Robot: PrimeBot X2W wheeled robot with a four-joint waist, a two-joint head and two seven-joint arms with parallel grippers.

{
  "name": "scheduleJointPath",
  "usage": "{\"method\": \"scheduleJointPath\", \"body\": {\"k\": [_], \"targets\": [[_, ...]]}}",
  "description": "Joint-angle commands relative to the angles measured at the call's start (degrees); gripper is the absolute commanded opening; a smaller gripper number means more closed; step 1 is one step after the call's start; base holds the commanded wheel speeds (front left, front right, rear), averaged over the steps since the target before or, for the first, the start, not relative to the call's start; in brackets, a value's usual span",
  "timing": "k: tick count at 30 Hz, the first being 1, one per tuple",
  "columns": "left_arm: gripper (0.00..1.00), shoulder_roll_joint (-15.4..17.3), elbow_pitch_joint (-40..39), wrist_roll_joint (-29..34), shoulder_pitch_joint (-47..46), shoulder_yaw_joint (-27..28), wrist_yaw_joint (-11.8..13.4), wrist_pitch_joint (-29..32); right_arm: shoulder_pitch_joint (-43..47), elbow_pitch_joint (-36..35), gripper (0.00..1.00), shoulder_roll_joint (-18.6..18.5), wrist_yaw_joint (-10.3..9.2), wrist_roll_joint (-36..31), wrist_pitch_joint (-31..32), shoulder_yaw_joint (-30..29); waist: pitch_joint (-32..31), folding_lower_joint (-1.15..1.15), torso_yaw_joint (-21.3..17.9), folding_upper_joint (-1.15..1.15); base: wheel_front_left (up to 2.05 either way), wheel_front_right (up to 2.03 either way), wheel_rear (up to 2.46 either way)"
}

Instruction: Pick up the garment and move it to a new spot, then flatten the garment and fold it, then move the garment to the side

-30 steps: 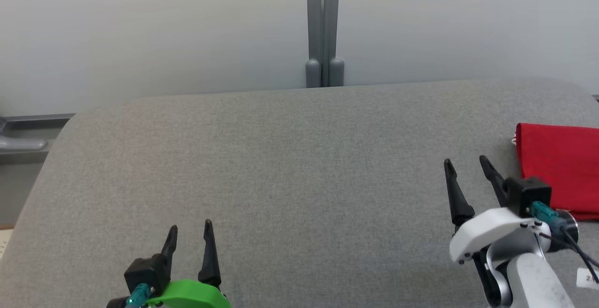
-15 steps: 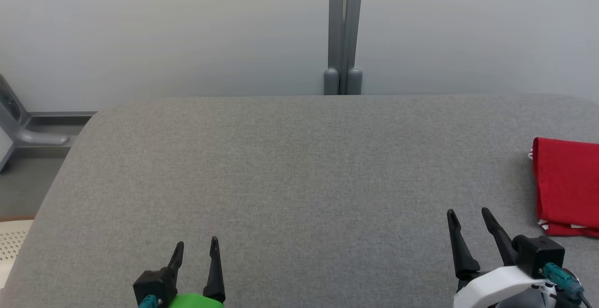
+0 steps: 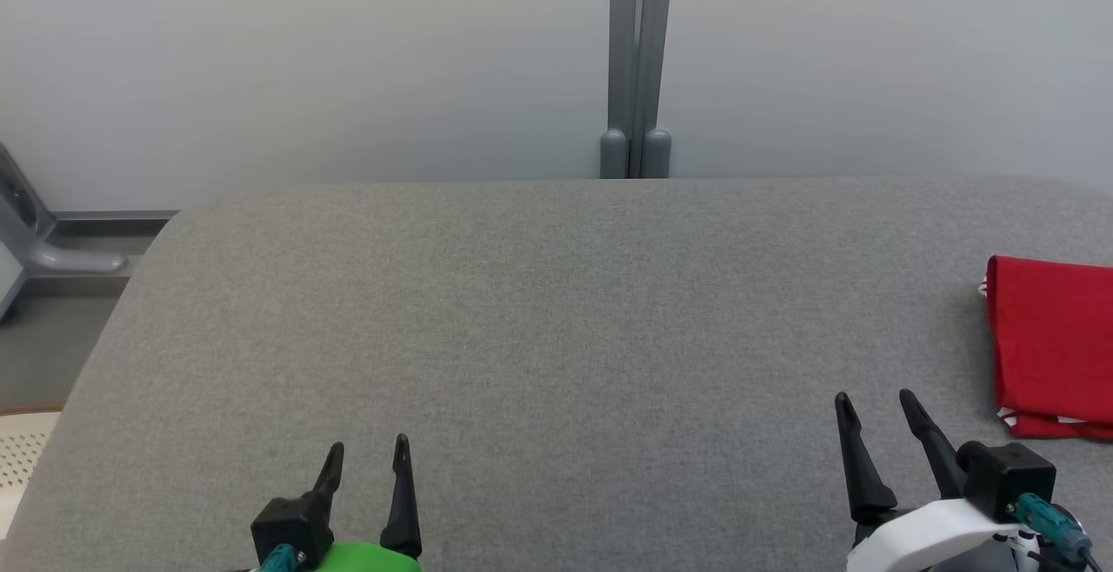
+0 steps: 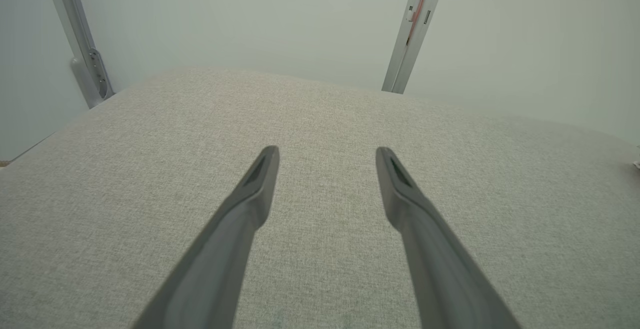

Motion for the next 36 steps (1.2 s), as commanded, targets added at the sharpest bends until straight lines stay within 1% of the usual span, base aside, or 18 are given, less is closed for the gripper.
{"method": "scheduleJointPath", "body": {"k": [1, 7, 8, 12, 24, 36], "targets": [[1.0, 0.57, -0.34, 0.11, 0.6, -0.11, 0.25, 0.14, 0.67, -0.3, 1.0, -0.11, -0.09, -0.15, 0.04, -0.18, 0.0, 0.0, -0.05, 0.0, 0.0, 0.0, 0.0], [1.0, 0.88, -0.89, 0.51, 0.18, -0.34, 0.69, 0.31, 0.85, -0.4, 1.0, -0.1, -0.09, -0.16, 0.33, -0.35, -0.01, 0.0, 0.0, 0.0, 0.0, 0.0, 0.0], [0.0, 0.49, -0.98, 0.26, -0.01, -0.43, 0.52, 0.3, 0.42, -0.14, 0.0, 0.0, 0.0, 0.0, 0.26, -0.2, -0.01, 0.0, -0.01, 0.0, 0.0, 0.0, 0.0], [0.0, 0.08, 0.31, -0.34, 0.47, -0.59, 0.31, 0.59, 0.81, 1.51, 0.0, 0.25, 0.01, 0.72, 0.36, -0.1, 0.03, 0.0, -0.02, 0.0, 0.0, 0.0, 0.0], [0.0, -1.03, 0.16, -10.52, -0.8, 4.42, -3.0, 3.61, -1.6, 2.86, 0.0, 0.19, 0.0, 13.62, 2.41, -1.21, 0.68, 0.0, -0.34, 0.0, 0.0, 0.0, 0.0], [0.0, -1.99, 0.26, -19.33, -2.01, 8.81, -5.94, 6.27, -3.67, 4.07, 0.0, 0.13, -0.01, 24.75, 4.19, -2.21, 1.33, 0.0, -0.66, 0.0, 0.0, 0.0, 0.0]]}}
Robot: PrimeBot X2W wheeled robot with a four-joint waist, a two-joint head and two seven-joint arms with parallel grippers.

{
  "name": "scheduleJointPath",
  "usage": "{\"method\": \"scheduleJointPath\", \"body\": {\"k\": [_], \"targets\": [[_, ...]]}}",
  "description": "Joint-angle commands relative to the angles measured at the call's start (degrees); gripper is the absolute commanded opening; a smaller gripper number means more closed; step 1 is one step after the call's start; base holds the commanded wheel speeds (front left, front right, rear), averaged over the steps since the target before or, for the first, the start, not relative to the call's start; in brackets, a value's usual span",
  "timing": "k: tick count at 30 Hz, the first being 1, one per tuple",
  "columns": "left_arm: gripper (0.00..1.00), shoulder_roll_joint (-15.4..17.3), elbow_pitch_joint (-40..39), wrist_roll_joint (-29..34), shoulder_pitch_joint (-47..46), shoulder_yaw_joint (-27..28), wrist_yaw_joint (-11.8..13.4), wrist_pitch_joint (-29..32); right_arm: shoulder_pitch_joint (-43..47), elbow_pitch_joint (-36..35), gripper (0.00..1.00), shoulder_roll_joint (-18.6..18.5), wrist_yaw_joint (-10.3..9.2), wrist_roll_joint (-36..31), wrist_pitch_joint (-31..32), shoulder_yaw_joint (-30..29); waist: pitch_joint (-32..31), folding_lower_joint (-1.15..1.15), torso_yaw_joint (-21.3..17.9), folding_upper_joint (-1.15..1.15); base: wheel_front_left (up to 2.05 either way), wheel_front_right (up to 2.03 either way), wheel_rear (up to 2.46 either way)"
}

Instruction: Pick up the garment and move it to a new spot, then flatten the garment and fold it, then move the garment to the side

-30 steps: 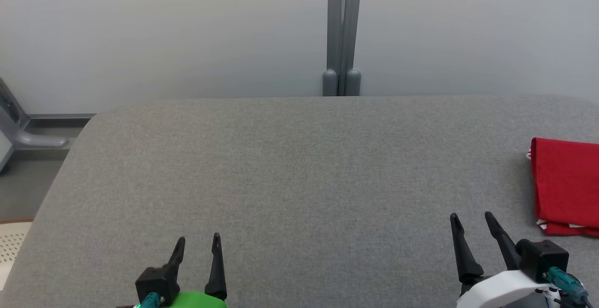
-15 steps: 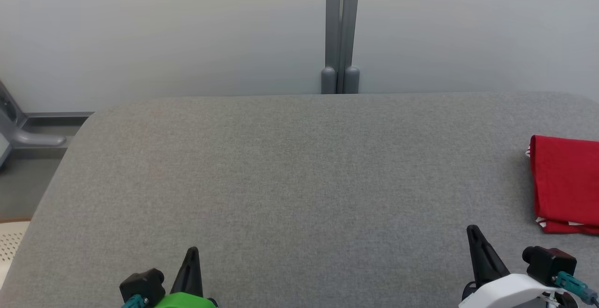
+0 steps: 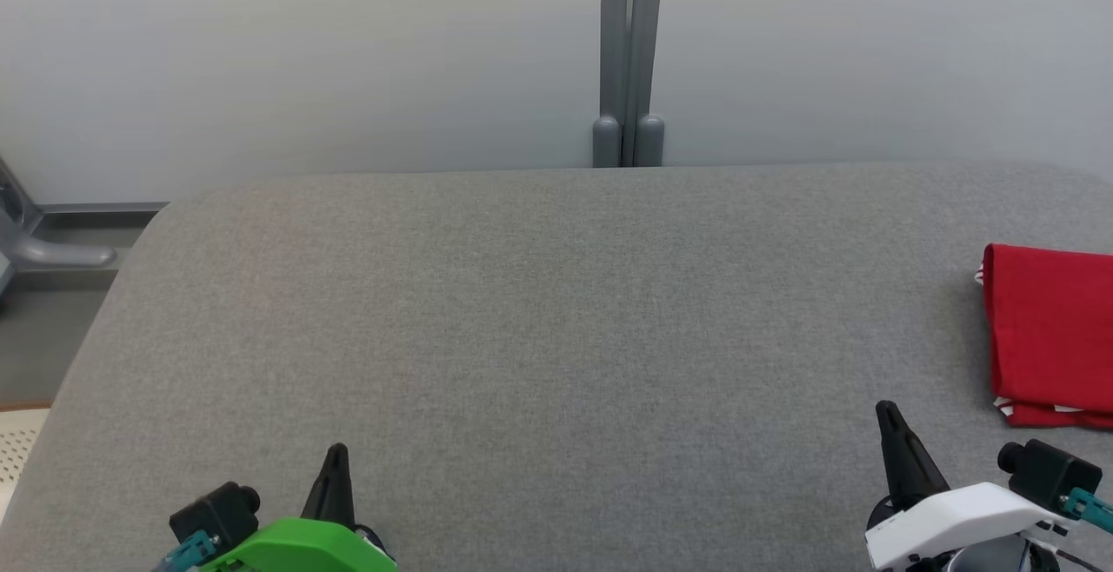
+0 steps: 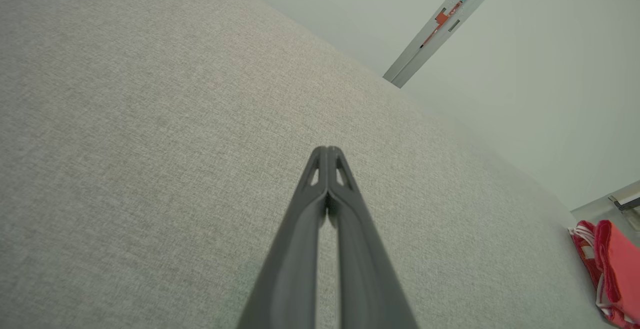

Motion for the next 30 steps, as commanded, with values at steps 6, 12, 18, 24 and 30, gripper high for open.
{"method": "scheduleJointPath", "body": {"k": [6, 12, 18, 24, 30], "targets": [[0.0, -0.43, -0.72, -5.27, -2.48, 2.84, -1.74, 1.44, -2.61, 0.03, 0.0, -0.24, -0.02, 6.47, 0.97, -0.76, 0.36, 0.0, -0.18, 0.0, 0.0, 0.0, 0.0], [0.0, -0.88, -0.88, -8.97, -2.89, 4.73, -2.97, 2.56, -3.53, 0.55, 0.0, -0.27, -0.03, 11.16, 1.73, -1.16, 0.69, 0.0, -0.34, 0.0, 0.0, 0.0, 0.0], [0.0, -1.26, -0.99, -12.46, -3.36, 6.5, -4.16, 3.63, -4.37, 1.04, 0.0, -0.29, -0.03, 15.58, 2.48, -1.56, 1.02, 0.0, -0.5, 0.0, 0.0, 0.0, 0.0], [0.0, -1.63, -1.09, -15.74, -3.72, 8.16, -5.26, 4.66, -5.1, 1.51, 0.0, -0.31, -0.03, 19.77, 3.13, -1.95, 1.34, 0.0, -0.66, 0.0, 0.0, 0.0, 0.0], [0.0, -2.02, -1.15, -18.87, -4.06, 9.76, -6.3, 5.63, -5.8, 1.93, 0.0, -0.34, -0.04, 23.71, 3.76, -2.3, 1.67, 0.0, -0.82, 0.0, 0.0, 0.0, 0.0]]}}
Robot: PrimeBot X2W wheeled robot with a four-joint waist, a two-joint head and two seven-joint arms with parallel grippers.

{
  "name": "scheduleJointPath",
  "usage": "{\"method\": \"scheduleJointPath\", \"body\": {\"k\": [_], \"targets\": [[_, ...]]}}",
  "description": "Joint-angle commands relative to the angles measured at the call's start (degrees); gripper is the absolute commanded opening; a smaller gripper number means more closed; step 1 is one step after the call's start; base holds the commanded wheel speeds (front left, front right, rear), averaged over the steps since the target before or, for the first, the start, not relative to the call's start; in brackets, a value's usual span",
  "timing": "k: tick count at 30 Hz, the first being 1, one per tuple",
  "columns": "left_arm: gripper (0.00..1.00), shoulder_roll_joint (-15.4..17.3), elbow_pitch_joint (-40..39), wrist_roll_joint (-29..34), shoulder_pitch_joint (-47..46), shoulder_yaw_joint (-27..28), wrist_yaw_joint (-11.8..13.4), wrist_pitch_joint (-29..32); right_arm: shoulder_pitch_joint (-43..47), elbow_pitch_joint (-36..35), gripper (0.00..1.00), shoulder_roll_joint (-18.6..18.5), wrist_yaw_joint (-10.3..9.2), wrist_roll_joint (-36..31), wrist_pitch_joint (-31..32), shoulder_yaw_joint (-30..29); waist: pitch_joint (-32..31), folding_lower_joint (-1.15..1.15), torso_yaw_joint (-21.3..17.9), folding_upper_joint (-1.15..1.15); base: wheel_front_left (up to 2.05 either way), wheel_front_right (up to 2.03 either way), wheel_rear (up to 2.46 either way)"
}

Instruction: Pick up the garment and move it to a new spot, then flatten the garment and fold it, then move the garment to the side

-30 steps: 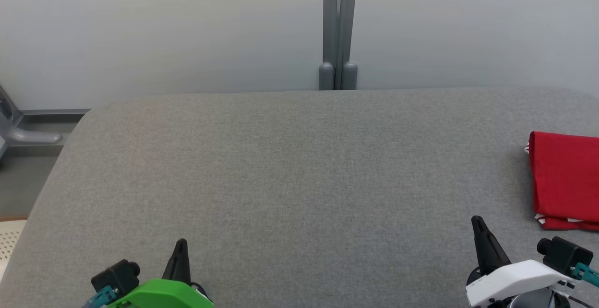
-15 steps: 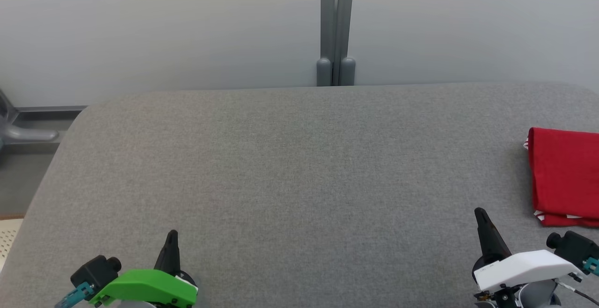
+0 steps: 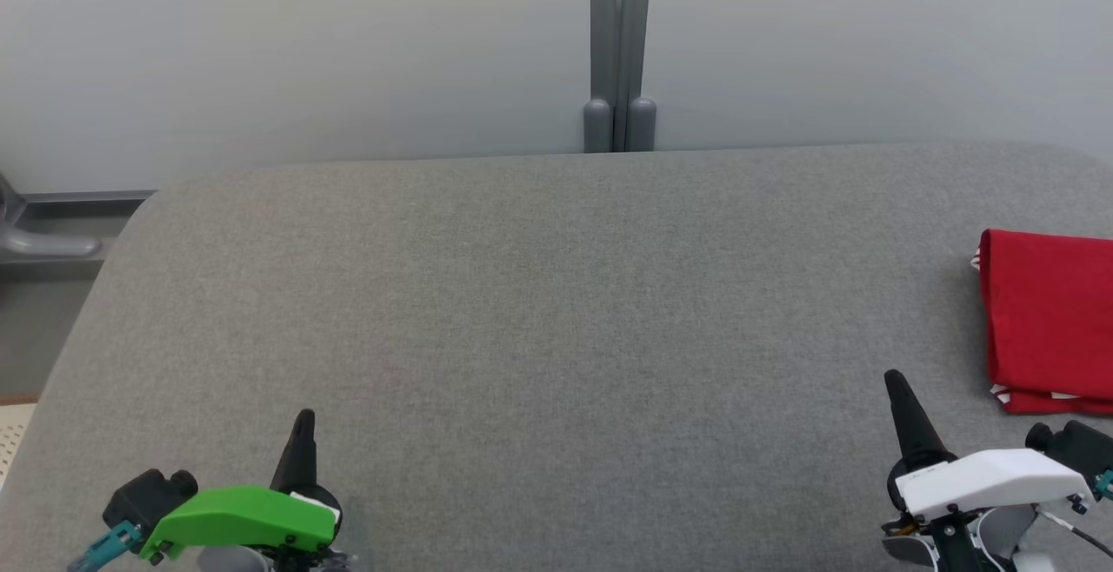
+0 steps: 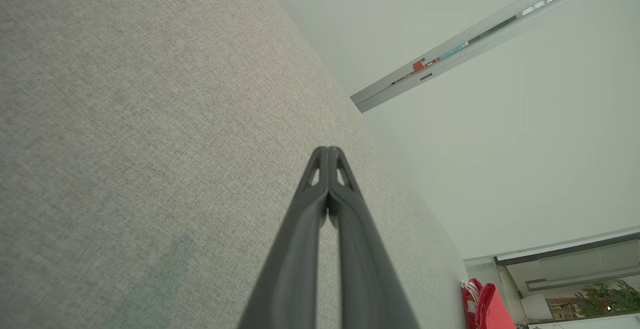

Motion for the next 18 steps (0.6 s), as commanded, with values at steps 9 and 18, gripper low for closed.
{"method": "scheduleJointPath", "body": {"k": [9, 18], "targets": [[0.0, -0.59, -0.77, -5.42, -2.24, 2.81, -1.89, 1.57, -2.33, 0.24, 0.0, -0.31, -0.03, 6.55, 1.06, -0.75, 0.52, 0.0, -0.26, 0.0, 0.0, 0.0, 0.0], [0.0, -1.03, -0.86, -9.47, -2.68, 4.93, -3.26, 2.77, -3.27, 0.81, 0.0, -0.34, -0.02, 11.72, 1.94, -1.2, 1.01, 0.0, -0.5, 0.0, 0.0, 0.0, 0.0]]}}
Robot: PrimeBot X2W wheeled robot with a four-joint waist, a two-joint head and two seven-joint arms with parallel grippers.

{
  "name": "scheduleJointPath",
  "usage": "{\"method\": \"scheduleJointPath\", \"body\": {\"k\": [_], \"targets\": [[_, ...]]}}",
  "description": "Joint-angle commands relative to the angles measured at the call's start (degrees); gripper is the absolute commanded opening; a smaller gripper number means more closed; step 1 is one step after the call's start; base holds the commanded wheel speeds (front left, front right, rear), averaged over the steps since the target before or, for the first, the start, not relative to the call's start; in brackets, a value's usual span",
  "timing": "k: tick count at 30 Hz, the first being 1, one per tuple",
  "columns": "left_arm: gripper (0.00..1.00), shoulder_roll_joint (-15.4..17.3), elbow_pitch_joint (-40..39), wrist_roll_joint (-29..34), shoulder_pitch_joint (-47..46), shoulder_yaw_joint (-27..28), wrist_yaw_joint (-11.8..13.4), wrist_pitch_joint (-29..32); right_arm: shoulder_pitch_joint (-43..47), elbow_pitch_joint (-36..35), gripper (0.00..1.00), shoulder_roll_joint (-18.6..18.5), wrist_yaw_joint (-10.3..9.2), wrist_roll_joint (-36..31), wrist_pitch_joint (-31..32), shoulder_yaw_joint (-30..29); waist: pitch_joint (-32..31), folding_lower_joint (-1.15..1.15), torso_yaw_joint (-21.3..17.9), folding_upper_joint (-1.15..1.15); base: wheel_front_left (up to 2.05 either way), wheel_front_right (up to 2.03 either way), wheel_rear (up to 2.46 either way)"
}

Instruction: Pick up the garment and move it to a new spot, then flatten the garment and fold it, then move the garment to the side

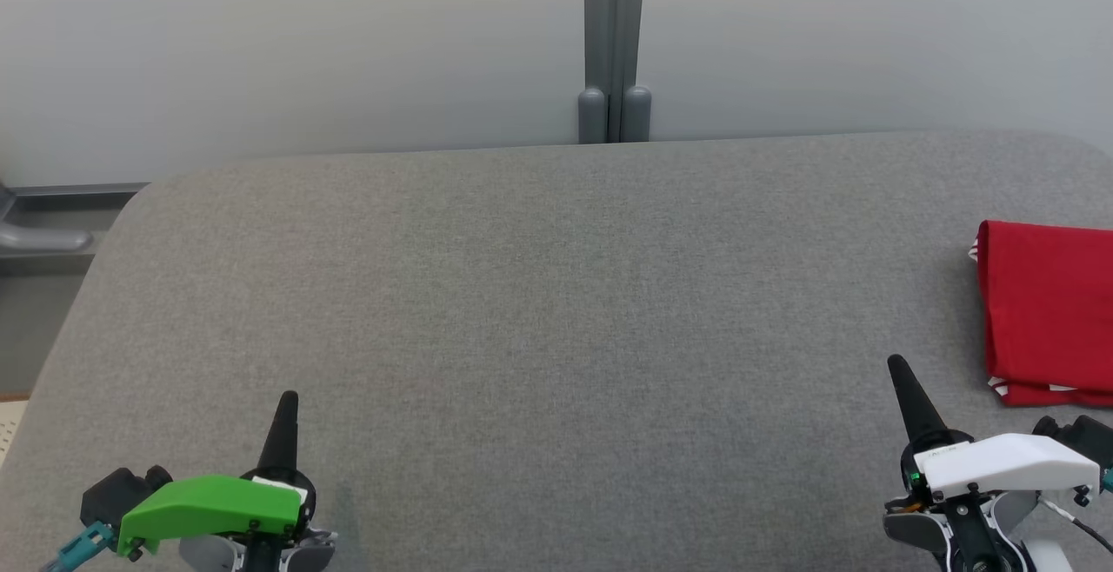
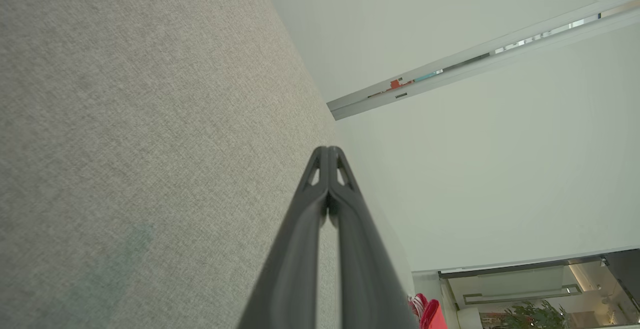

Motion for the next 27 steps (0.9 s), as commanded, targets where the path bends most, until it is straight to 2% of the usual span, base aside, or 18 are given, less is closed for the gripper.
{"method": "scheduleJointPath", "body": {"k": [1, 27], "targets": [[0.0, -0.04, -0.67, -1.41, -1.59, 0.91, -0.63, 0.33, -1.27, -0.2, 0.0, -0.31, 0.02, 1.61, 0.32, -0.23, 0.09, 0.0, -0.05, 0.0, 0.0, 0.0, 0.0], [0.0, -1.38, -0.79, -11.27, -2.73, 6.03, -3.96, 3.47, -3.53, 1.31, 0.0, -0.36, 0.02, 14.21, 2.35, -1.38, 1.52, 0.0, -0.74, 0.0, 0.0, 0.0, 0.0]]}}
